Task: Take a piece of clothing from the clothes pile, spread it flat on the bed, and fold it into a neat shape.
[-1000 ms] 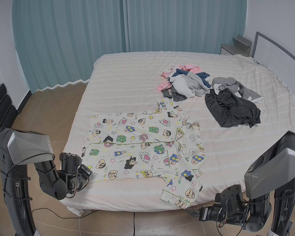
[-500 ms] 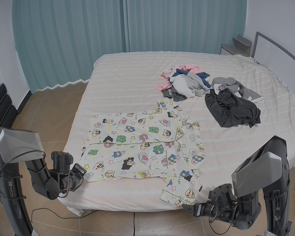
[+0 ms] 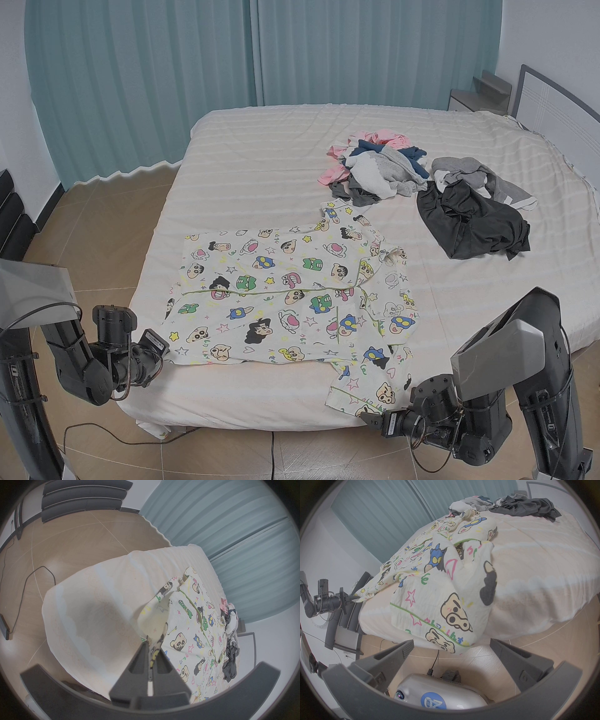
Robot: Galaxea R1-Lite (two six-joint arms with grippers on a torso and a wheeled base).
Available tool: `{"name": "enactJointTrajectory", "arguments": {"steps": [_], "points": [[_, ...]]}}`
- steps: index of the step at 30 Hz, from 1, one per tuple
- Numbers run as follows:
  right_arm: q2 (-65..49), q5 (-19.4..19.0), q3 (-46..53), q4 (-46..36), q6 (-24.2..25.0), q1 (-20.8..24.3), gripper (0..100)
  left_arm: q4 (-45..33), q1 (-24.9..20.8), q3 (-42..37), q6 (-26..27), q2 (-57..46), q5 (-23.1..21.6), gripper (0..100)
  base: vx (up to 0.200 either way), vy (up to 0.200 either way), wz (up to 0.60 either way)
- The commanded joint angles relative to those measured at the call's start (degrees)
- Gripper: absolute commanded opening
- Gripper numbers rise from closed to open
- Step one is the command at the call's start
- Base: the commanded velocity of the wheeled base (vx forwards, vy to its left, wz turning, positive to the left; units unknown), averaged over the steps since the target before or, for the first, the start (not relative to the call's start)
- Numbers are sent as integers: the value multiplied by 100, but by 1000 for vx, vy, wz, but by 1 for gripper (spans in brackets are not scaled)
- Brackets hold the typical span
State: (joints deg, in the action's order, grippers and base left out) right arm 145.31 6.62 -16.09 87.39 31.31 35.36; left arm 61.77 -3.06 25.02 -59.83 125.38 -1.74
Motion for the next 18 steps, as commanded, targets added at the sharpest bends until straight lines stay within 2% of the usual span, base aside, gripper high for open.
{"name": "enactJointTrajectory", "arguments": {"steps": [1, 16, 17, 18], "points": [[94, 6, -184, 6, 34, -3, 100, 2, 7, -5, -2, -22, -1, 0, 0, 0, 0], [217, 59, -483, 41, 253, -65, 100, 11, 7, 21, -11, 4, -1, 0, 0, 0, 0], [217, 59, -483, 41, 262, -65, 0, 11, 7, 21, -11, 4, -1, 0, 0, 0, 0], [217, 59, -483, 41, 262, -65, 0, 11, 7, 21, -11, 4, -1, 0, 0, 0, 0]]}}
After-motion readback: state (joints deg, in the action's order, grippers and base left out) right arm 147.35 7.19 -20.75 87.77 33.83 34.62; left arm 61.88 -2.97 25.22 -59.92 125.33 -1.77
